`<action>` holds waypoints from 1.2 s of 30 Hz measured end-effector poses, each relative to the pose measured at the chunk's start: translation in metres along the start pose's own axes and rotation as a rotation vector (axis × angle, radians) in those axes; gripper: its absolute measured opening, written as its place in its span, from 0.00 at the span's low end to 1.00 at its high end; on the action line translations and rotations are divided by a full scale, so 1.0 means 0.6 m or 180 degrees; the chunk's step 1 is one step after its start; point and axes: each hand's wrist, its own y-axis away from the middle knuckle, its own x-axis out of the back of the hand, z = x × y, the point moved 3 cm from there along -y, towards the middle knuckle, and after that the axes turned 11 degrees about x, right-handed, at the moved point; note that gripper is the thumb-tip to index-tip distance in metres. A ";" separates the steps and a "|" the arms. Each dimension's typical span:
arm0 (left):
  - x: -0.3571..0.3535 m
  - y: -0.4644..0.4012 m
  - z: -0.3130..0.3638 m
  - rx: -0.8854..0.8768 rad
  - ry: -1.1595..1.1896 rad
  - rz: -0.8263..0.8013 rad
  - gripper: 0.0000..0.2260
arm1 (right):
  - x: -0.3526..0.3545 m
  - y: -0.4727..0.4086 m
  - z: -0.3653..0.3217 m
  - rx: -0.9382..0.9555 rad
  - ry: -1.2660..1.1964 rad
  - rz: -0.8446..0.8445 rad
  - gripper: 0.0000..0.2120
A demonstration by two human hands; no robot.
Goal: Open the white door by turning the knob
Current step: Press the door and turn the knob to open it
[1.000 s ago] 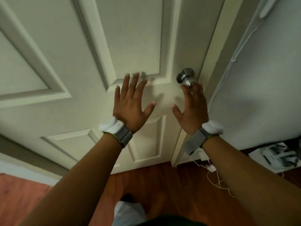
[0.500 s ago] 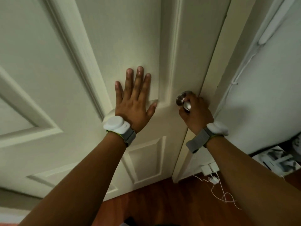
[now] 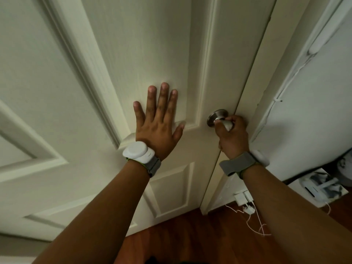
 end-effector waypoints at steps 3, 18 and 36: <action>-0.002 0.001 0.000 0.0010 0.0003 0.0047 0.36 | -0.003 -0.001 0.002 -0.0286 -0.0204 0.0046 0.13; -0.007 0.002 -0.001 -0.0032 0.0003 0.0230 0.36 | -0.017 0.003 0.001 -0.1288 -0.1351 0.0178 0.14; -0.019 -0.001 -0.004 -0.0047 -0.0118 0.0358 0.36 | -0.025 0.001 -0.006 -0.2269 -0.2321 -0.0264 0.21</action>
